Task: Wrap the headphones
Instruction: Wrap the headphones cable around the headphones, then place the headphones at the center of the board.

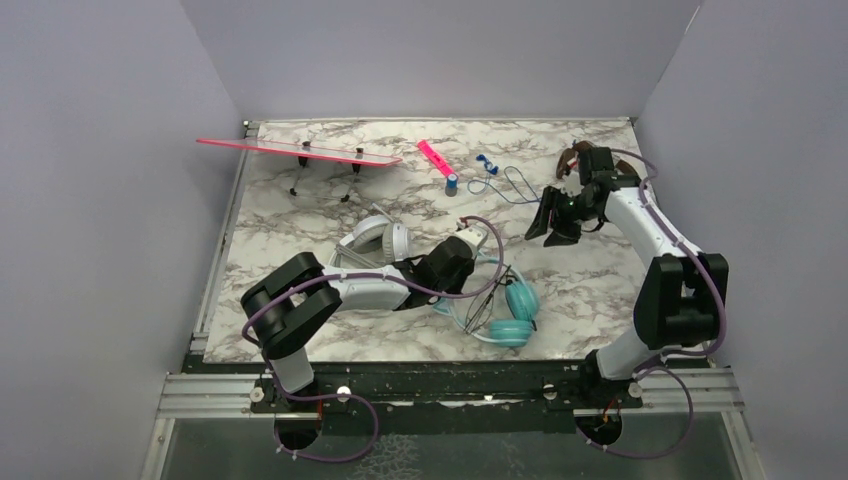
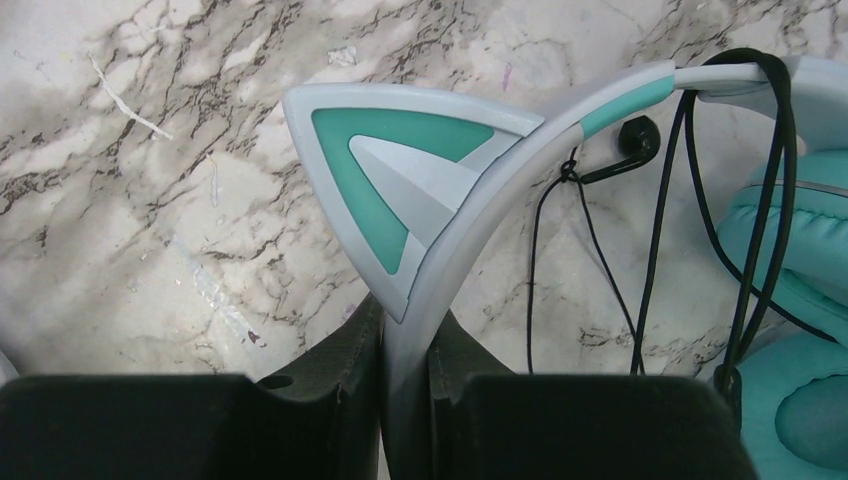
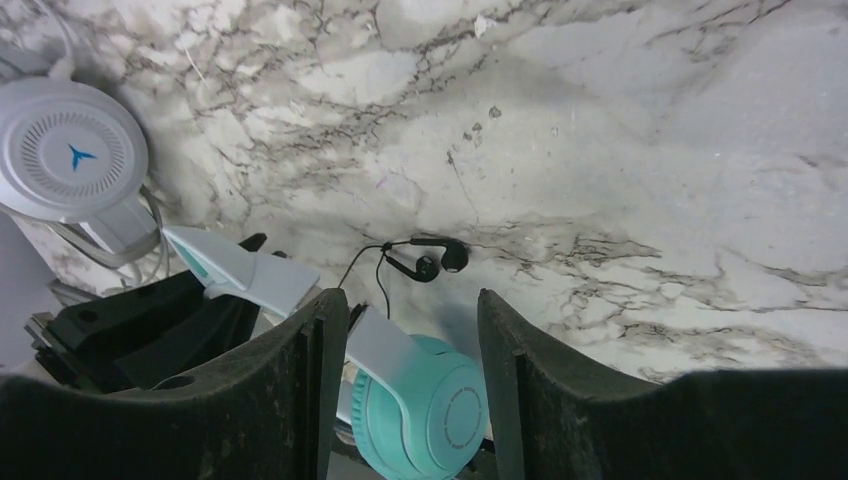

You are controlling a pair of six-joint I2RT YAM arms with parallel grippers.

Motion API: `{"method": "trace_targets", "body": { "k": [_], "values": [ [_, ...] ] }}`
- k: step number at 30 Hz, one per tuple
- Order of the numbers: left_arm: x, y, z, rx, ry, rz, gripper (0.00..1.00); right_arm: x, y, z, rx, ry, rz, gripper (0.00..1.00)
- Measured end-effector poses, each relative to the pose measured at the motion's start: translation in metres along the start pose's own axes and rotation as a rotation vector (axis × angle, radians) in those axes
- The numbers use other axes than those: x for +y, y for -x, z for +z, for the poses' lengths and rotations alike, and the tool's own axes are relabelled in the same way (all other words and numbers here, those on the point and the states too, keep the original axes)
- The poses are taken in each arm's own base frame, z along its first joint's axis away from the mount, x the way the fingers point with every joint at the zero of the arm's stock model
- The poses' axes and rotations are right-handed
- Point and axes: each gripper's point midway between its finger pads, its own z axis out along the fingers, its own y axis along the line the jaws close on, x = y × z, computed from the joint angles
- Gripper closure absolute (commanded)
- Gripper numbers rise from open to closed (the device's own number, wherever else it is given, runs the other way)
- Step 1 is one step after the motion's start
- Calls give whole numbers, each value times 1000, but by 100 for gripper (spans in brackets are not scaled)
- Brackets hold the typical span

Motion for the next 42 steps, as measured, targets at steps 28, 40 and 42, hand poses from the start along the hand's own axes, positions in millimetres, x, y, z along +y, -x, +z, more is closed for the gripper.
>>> {"method": "trace_targets", "body": {
  "k": [28, 40, 42],
  "values": [
    [4, 4, -5, 67, 57, -29, 48, 6, -4, 2, 18, 51, -54, 38],
    [-4, 82, -52, -46, 43, -13, 20, 13, 12, -32, -124, 30, -146, 24],
    [-10, 114, -70, -112, 16, -20, 16, 17, 17, -44, -176, 28, -170, 16]
  ]
}}
